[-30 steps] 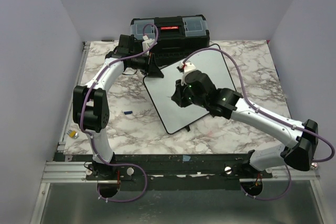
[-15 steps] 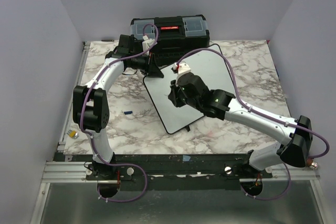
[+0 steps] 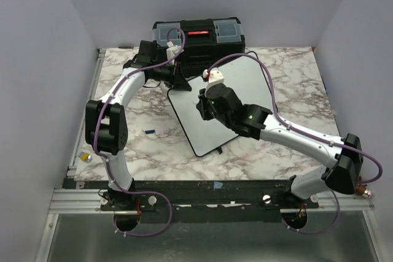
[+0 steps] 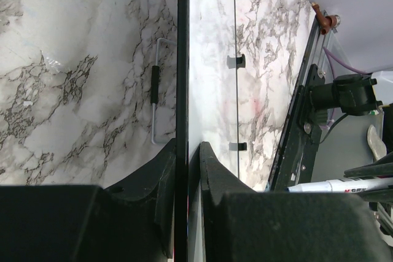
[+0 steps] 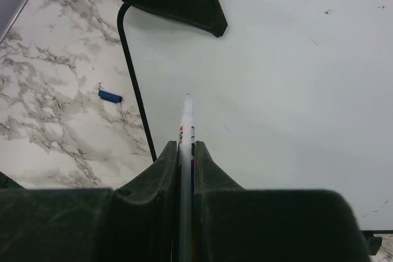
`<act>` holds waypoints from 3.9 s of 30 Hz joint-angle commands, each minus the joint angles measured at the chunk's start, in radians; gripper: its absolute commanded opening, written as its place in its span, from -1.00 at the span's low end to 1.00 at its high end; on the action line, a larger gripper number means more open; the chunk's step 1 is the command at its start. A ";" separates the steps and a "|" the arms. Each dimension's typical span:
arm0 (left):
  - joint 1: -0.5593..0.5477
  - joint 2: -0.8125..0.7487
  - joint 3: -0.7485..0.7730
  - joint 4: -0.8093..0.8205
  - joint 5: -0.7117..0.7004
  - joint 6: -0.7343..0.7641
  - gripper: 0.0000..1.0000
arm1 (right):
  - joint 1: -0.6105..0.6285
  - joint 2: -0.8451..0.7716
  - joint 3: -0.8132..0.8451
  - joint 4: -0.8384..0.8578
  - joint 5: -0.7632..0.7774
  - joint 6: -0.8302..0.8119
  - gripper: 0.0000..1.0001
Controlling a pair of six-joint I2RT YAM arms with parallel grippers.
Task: Write a sentence on the whiteboard
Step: Write a sentence on the whiteboard stand.
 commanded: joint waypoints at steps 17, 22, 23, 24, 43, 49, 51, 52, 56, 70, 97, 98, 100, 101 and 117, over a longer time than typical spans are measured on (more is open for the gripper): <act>-0.008 -0.031 -0.010 0.074 -0.058 0.068 -1.00 | 0.008 0.147 0.119 0.107 0.081 -0.022 -0.99; -0.007 -0.033 -0.012 0.074 -0.058 0.068 -1.00 | 0.007 0.192 0.155 0.108 0.079 -0.025 -0.99; -0.007 -0.033 -0.012 0.074 -0.058 0.069 -1.00 | 0.009 0.201 0.161 0.108 0.080 -0.025 -0.99; -0.008 -0.034 -0.012 0.074 -0.059 0.068 -1.00 | 0.007 0.208 0.165 0.108 0.079 -0.025 -0.99; -0.008 -0.028 -0.009 0.075 -0.060 0.069 -1.00 | 0.007 0.272 0.164 0.103 -0.010 -0.011 -0.99; -0.007 -0.025 -0.007 0.075 -0.059 0.067 -1.00 | 0.008 0.265 0.138 0.096 -0.047 0.003 -0.99; -0.007 -0.024 -0.008 0.075 -0.060 0.068 -1.00 | 0.008 0.258 0.124 0.093 -0.050 0.008 -0.99; -0.007 -0.025 -0.008 0.075 -0.060 0.068 -1.00 | 0.008 0.252 0.118 0.091 -0.052 0.010 -0.99; -0.007 -0.024 -0.008 0.076 -0.060 0.068 -1.00 | 0.008 0.235 0.084 0.084 -0.037 0.016 -0.99; -0.007 -0.028 -0.011 0.075 -0.064 0.069 -1.00 | 0.008 0.213 0.063 0.026 0.090 0.040 -0.99; -0.007 -0.029 -0.012 0.080 -0.066 0.066 -1.00 | 0.008 0.206 0.037 0.048 -0.109 0.045 -0.99; -0.007 -0.029 -0.012 0.080 -0.065 0.066 -1.00 | 0.007 0.212 0.047 0.055 -0.106 0.041 -0.99; -0.007 -0.030 -0.012 0.080 -0.066 0.066 -1.00 | 0.008 0.226 0.073 0.060 -0.093 0.034 -0.99; -0.007 -0.029 -0.013 0.080 -0.066 0.066 -1.00 | 0.007 0.231 0.090 0.060 -0.088 0.032 -0.99; -0.007 -0.043 -0.029 0.097 -0.068 0.066 -1.00 | 0.005 -0.007 -0.010 0.226 -0.034 -0.020 -0.99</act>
